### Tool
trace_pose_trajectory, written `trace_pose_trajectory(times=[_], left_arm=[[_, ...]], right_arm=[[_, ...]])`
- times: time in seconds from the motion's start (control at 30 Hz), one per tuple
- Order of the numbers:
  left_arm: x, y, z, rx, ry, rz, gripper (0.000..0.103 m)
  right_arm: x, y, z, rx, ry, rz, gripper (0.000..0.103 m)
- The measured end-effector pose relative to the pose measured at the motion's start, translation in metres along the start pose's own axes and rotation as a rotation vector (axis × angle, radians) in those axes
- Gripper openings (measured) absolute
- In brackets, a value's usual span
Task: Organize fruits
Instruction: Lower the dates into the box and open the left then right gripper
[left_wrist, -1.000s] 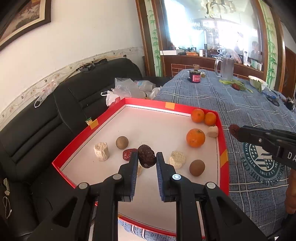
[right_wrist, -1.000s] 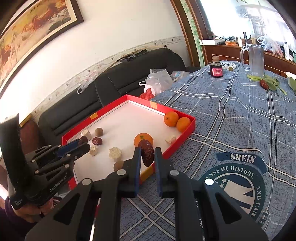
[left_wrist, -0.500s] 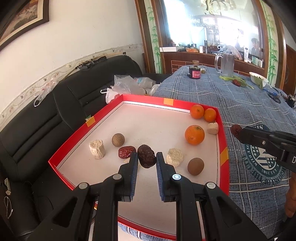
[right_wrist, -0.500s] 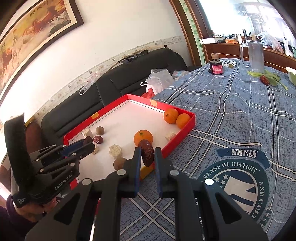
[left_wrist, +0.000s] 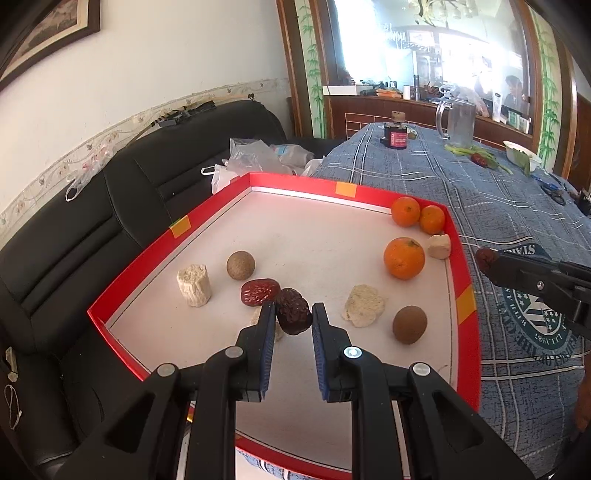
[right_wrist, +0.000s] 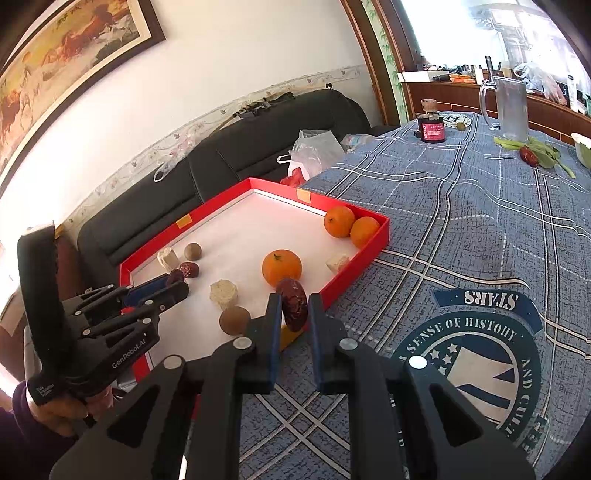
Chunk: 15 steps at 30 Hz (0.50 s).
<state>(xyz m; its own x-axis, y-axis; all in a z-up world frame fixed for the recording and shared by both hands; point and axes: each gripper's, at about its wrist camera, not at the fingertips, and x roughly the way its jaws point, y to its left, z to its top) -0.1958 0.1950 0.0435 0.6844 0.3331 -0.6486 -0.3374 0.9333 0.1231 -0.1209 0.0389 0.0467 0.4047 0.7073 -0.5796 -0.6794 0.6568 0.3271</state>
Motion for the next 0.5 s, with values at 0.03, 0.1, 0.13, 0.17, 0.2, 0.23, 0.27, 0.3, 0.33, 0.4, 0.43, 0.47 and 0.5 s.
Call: trace_pose_trajectory(times=[0.03,0.1,0.13,0.17,0.2,0.23,0.27,0.3,0.33,0.4,0.43,0.47,0.5], left_arm=[[0.001,0.000,0.000,-0.002,0.001,0.000,0.018],[0.003,0.001,0.000,-0.007,0.002,-0.002,0.018],[0.003,0.001,0.000,-0.008,0.000,-0.002,0.018],[0.004,0.002,0.000,-0.010,0.000,-0.005,0.018],[0.004,0.003,0.001,-0.011,-0.001,-0.005,0.018],[0.005,0.003,0.001,-0.011,-0.002,-0.006,0.019],[0.005,0.003,0.001,-0.012,-0.003,-0.007,0.019],[0.005,0.003,0.001,-0.012,-0.003,-0.009,0.019],[0.005,0.004,0.001,-0.014,-0.004,-0.010,0.019],[0.006,0.005,0.001,-0.014,-0.004,-0.009,0.019],[0.006,0.005,0.002,-0.016,-0.004,-0.009,0.019],[0.006,0.005,0.001,-0.017,-0.005,-0.009,0.019],[0.006,0.005,0.002,-0.016,-0.005,-0.008,0.019]], right_arm=[[0.001,0.001,0.000,-0.004,0.003,-0.001,0.017],[0.003,0.003,-0.001,-0.011,0.008,-0.003,0.017],[0.004,0.004,-0.001,-0.015,0.012,-0.005,0.017],[0.006,0.007,-0.001,-0.020,0.018,-0.005,0.017],[0.008,0.009,0.000,-0.026,0.022,-0.005,0.017],[0.009,0.013,0.001,-0.037,0.023,-0.008,0.017],[0.010,0.015,0.002,-0.044,0.023,-0.009,0.017],[0.012,0.019,0.003,-0.049,0.023,-0.005,0.017],[0.013,0.021,0.005,-0.053,0.024,0.000,0.017],[0.018,0.028,0.008,-0.065,0.025,-0.005,0.017],[0.020,0.029,0.009,-0.068,0.029,-0.006,0.017],[0.024,0.031,0.010,-0.069,0.036,-0.005,0.017],[0.027,0.033,0.010,-0.070,0.042,-0.003,0.017]])
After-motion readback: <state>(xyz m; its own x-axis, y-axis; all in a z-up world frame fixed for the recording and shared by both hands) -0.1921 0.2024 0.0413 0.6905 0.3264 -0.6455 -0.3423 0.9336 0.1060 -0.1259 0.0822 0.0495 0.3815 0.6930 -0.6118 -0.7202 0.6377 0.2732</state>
